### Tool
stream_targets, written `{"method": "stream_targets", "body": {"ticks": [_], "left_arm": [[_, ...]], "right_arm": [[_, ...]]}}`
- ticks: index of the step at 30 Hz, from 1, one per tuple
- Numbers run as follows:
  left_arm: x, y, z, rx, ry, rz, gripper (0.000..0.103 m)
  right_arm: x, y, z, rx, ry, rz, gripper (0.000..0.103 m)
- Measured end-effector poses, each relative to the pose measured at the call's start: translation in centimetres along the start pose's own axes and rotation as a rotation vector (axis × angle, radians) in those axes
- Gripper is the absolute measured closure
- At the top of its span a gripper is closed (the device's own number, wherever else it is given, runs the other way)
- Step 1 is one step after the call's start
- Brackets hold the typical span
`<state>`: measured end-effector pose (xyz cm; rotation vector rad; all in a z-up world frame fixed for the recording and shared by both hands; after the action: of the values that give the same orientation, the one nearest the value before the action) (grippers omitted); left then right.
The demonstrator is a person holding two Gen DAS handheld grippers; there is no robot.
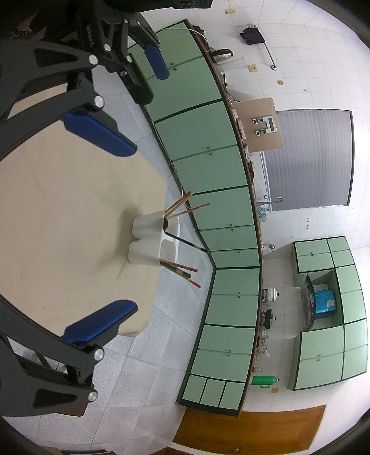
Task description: Organize utensils
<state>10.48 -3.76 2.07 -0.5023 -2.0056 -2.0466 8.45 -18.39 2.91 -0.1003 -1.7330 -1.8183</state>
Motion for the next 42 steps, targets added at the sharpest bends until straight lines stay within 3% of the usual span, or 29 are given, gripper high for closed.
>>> {"method": "stream_targets", "body": {"ticks": [42], "left_arm": [[-0.14,-0.78,0.42,0.0,0.002,0.009,0.006]], "right_arm": [[-0.05,-0.07,0.1,-0.003,0.002,0.003,0.005]]}}
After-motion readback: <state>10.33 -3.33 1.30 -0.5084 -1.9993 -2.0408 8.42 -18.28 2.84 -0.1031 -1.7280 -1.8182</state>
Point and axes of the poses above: each gripper's, at about its wrist camera, not at the fingertips, and x roughly against the way its jaws point, z to its left, y to its top, the point moved 2 cm from there along -x, roughly the way its jaws point, and after that the axes turned 7 degrees about y, right-handed, at the moved point
